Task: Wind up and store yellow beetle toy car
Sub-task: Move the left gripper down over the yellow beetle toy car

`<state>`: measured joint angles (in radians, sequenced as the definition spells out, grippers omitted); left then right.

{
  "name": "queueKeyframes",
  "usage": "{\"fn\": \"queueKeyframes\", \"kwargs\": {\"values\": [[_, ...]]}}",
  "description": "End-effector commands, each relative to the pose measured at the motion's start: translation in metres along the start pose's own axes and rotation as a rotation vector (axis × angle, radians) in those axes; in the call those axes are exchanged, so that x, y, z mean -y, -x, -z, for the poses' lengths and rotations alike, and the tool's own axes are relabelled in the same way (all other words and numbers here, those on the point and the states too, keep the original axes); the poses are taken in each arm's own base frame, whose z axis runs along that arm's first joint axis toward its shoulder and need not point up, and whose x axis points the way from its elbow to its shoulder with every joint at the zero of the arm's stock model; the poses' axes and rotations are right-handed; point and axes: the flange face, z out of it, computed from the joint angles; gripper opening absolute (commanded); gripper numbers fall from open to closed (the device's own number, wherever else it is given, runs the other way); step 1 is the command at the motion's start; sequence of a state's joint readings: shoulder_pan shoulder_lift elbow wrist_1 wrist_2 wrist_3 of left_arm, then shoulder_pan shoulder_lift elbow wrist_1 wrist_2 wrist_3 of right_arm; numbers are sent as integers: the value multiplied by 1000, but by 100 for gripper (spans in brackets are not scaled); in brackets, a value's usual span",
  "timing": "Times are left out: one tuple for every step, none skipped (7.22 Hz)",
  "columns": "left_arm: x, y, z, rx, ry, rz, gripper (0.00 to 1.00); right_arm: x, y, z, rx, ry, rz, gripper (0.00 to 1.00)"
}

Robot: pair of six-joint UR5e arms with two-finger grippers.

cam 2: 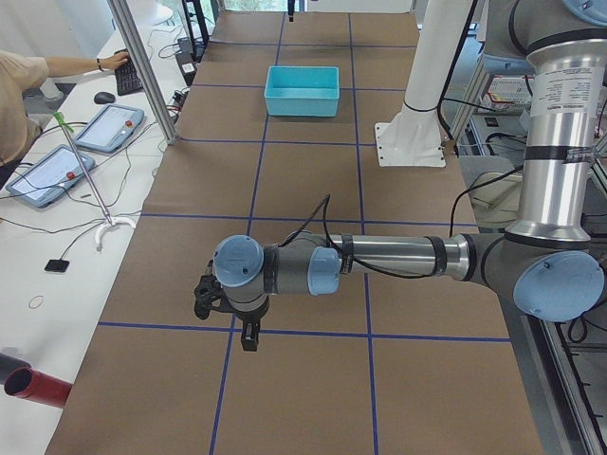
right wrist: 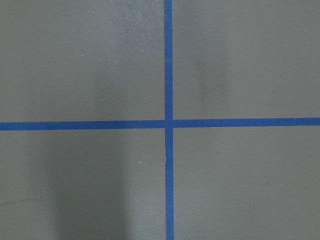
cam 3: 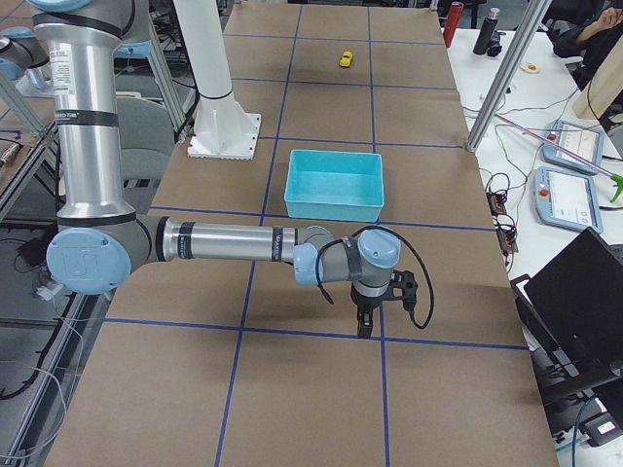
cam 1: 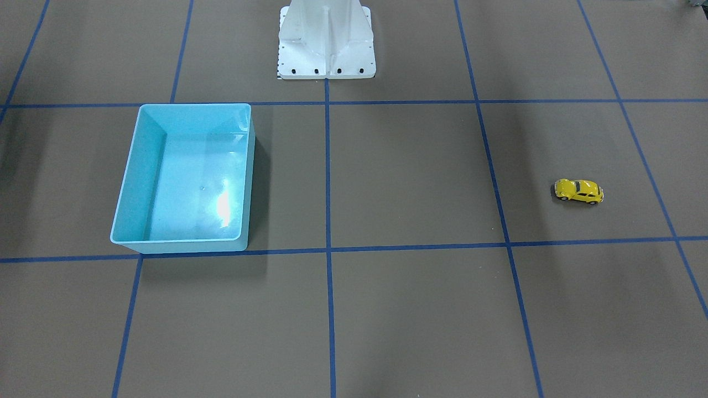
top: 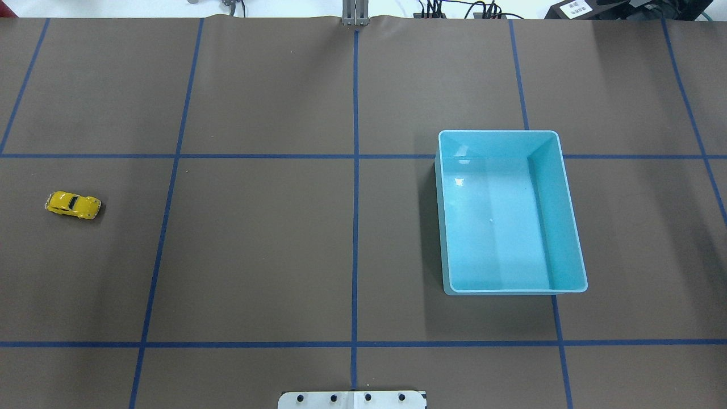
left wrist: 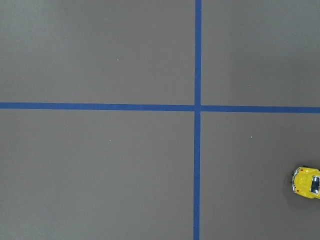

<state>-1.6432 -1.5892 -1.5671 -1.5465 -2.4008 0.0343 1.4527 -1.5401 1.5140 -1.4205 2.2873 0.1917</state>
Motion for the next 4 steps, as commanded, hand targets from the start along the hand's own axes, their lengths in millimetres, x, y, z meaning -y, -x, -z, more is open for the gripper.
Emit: {"fn": "queueKeyframes", "kwargs": {"values": [[0, 1, -1, 0, 2, 11, 100, 0, 0, 0, 0, 0, -1, 100], [0, 1, -2, 0, 3, 10, 100, 0, 0, 0, 0, 0, -1, 100], [1, 0, -2, -2, 3, 7, 100, 1, 1, 1, 0, -1, 0, 100], [4, -6, -2, -1, -1, -14, 100, 1, 0, 0, 0, 0, -1, 100]]}}
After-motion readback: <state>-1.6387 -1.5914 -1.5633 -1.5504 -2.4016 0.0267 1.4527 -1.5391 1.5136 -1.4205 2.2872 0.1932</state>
